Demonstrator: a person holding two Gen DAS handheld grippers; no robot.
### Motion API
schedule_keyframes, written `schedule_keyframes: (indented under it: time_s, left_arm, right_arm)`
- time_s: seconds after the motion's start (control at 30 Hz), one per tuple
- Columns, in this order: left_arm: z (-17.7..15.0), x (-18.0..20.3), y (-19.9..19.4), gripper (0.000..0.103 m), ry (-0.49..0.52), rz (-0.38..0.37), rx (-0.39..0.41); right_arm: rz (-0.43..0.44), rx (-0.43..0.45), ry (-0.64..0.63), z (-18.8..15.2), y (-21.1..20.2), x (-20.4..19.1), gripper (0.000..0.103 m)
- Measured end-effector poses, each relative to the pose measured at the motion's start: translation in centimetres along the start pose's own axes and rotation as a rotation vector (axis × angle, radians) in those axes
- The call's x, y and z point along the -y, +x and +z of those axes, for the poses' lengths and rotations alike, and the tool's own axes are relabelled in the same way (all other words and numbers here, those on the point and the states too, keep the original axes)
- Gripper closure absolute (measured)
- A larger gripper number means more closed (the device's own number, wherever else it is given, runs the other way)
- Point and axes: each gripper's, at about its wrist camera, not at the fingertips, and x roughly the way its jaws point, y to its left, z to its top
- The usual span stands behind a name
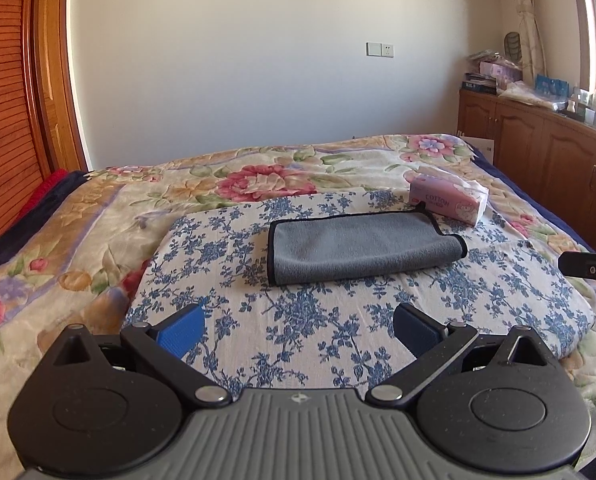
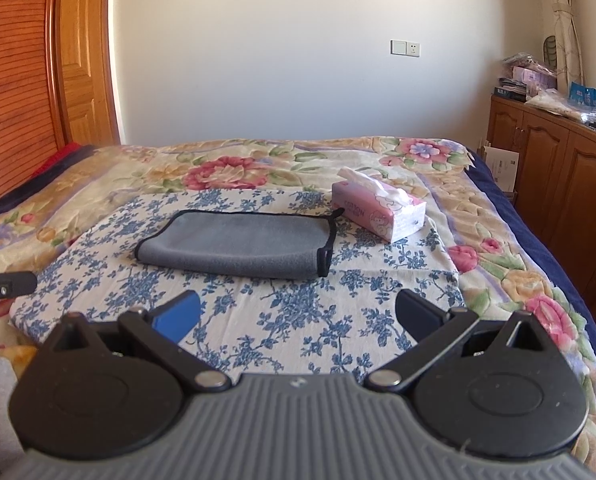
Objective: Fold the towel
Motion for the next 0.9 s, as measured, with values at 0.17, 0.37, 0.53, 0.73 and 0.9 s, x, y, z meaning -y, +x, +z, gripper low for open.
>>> schedule_keyframes:
  time_s: [0.17,0.37,0.53,0.73,0.9]
  left_arm:
    - [-1.1,0.1,-0.3,0.0,-0.015,-0.006,-0.01]
    - [-2.0,0.1,-0.5,0.001,-0.021,0.0,-0.019]
    - [-2.8,0.0,-0.7,0.001,-0.027,0.004,-0.028]
    - [-3.3,-0.2,-1.0,0.001,-0.03,0.009,-0.025]
    - [-3.6,-0.5,-1.0,0.001,-0.043,0.023,-0.002]
  right_arm:
    - [0.004,-0.005,-0.006,-0.5,-0.5,-0.5,0.0]
    - [0.005,-0.006,-0.007,-0.6,-0.8,-0.7,0.0]
    - [0.003,-0.001,-0.01,-1.0,-1.3,-1.3,0.0]
    - [-0.007,0.004,-0.01,-1.3,-1.5,-1.5,0.0]
    - [-0.019,0.015,-0.018,-1.3,-1.4,-1.4,0.0]
